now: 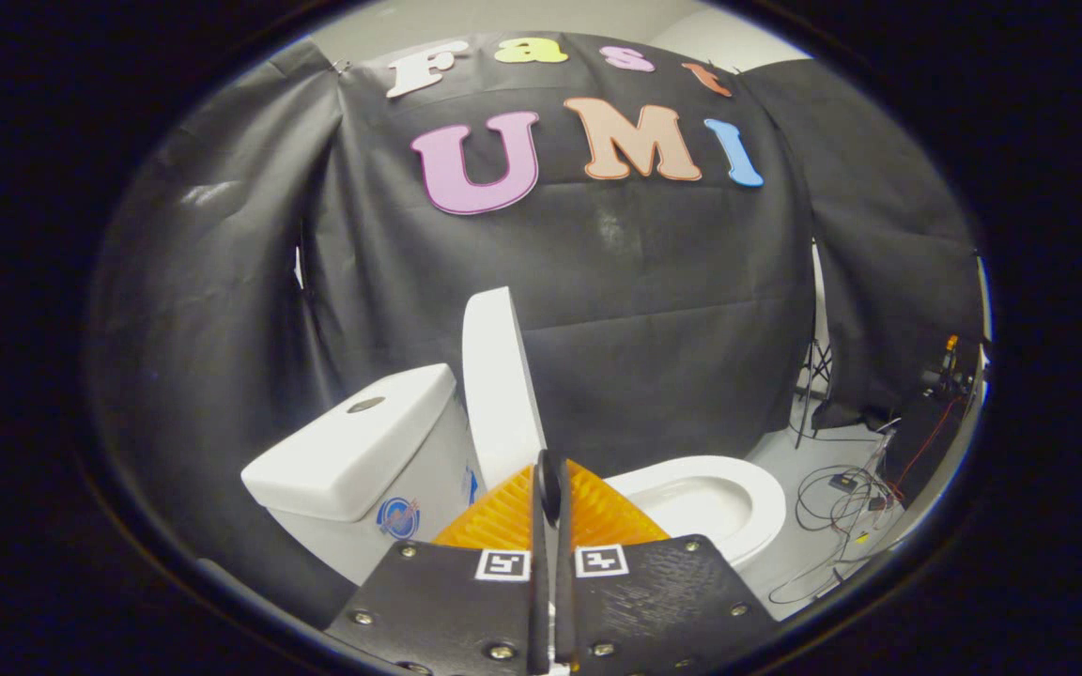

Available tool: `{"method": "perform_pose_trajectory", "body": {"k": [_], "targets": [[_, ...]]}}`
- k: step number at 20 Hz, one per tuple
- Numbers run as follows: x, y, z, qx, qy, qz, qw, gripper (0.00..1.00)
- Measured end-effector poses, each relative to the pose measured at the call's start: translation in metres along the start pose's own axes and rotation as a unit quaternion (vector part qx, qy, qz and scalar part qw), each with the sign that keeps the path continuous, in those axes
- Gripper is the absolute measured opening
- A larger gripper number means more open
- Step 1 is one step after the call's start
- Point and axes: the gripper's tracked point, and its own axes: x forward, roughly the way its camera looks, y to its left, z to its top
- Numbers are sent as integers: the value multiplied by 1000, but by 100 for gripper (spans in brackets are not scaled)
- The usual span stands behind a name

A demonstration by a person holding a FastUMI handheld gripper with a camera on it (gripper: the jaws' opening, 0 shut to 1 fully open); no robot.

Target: Open the toilet lid.

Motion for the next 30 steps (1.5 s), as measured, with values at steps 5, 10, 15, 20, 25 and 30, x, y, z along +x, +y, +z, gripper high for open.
{"method": "perform_pose_trajectory", "body": {"k": [5, 10, 15, 20, 25, 30], "targets": [[-1, 19, -4, -1, 3, 17, 1000, 5], [-1, 43, -9, -9, 7, 38, 999, 6], [-1, 58, -12, -13, 10, 48, 999, 6], [-1, 66, -16, -14, 20, 55, 998, 6], [-2, 74, -11, 25, 31, 92, 995, 16], [-14, 84, 28, 48, -10, 164, 985, 30]]}}
